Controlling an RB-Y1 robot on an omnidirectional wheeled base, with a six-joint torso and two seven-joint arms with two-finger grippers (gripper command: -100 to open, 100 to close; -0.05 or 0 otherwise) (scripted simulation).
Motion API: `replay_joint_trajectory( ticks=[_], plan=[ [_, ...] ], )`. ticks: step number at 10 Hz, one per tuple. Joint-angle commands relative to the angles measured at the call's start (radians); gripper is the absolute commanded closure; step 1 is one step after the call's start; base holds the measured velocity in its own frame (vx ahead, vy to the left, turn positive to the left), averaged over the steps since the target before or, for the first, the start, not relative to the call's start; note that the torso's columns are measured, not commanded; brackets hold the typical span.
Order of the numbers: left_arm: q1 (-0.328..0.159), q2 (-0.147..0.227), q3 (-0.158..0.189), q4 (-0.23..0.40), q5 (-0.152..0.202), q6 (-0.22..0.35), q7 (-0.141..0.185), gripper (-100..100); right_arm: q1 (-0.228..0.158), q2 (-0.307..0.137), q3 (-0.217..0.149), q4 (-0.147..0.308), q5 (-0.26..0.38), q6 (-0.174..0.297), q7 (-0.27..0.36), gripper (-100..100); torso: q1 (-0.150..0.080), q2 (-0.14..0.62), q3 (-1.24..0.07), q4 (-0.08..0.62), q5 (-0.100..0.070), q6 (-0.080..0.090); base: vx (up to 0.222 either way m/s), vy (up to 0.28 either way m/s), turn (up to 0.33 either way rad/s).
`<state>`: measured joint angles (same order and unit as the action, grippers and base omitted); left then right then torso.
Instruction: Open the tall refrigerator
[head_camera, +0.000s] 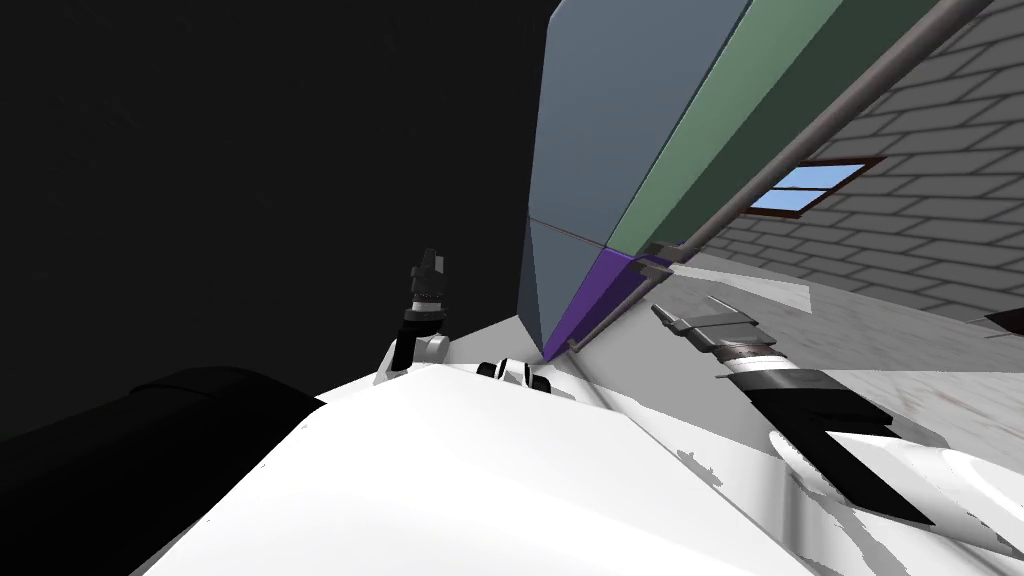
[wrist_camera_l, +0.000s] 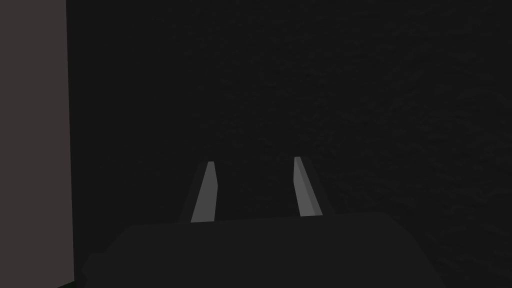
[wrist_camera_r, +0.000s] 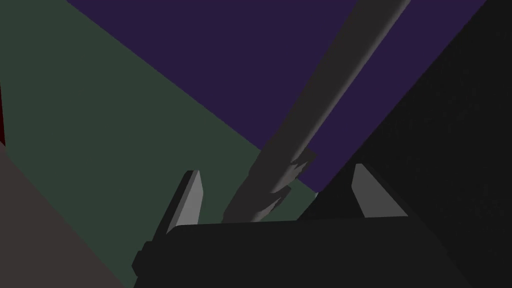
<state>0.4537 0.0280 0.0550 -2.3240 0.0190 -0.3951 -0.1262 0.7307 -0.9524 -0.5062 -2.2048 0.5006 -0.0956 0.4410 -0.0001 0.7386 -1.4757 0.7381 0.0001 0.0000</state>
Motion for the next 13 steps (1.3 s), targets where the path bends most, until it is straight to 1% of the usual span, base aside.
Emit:
replay_joint_trajectory(
  ticks=[1, 6, 7, 9, 10, 13],
  plan=[
    [0.000, 0.000, 0.000, 0.000, 0.000, 0.000, 0.000, 0, 0.011, -0.051, -0.028, 0.026, 0.019, 0.018, 0.019, -100, -0.001, 0.001, 0.001, 0.000, 0.000, 0.000, 0.061, 0.094, 0.004],
    [0.000, 0.000, 0.000, 0.000, 0.000, 0.000, 0.000, 0, 0.031, -0.144, -0.075, 0.057, 0.050, 0.056, 0.044, -100, 0.000, -0.002, -0.001, -0.001, 0.000, 0.000, 0.063, 0.087, -0.002],
    [0.000, 0.000, 0.000, 0.000, 0.000, 0.000, 0.000, 0, 0.026, -0.129, -0.065, 0.053, 0.048, 0.050, 0.043, -100, 0.000, -0.001, -0.001, 0.000, 0.000, 0.000, 0.031, 0.040, -0.002],
    [-0.001, 0.000, 0.000, 0.000, 0.000, 0.000, 0.000, 0, 0.017, -0.150, -0.070, 0.119, 0.041, 0.087, 0.035, -100, -0.003, 0.005, 0.003, 0.001, -0.001, -0.001, -0.096, -0.003, 0.340],
    [-0.001, 0.000, 0.000, 0.000, 0.000, 0.000, 0.000, 0, 0.012, -0.160, -0.072, 0.146, 0.037, 0.104, 0.031, -100, -0.002, 0.006, 0.004, 0.002, -0.001, -0.001, -0.189, -0.034, 0.417],
    [-0.001, 0.000, 0.000, 0.000, 0.000, 0.000, 0.000, 0, -0.001, -0.188, -0.079, 0.249, 0.027, 0.156, 0.019, -100, 0.000, 0.001, 0.001, 0.000, 0.000, 0.000, -0.218, -0.006, 0.444]
  ],
)
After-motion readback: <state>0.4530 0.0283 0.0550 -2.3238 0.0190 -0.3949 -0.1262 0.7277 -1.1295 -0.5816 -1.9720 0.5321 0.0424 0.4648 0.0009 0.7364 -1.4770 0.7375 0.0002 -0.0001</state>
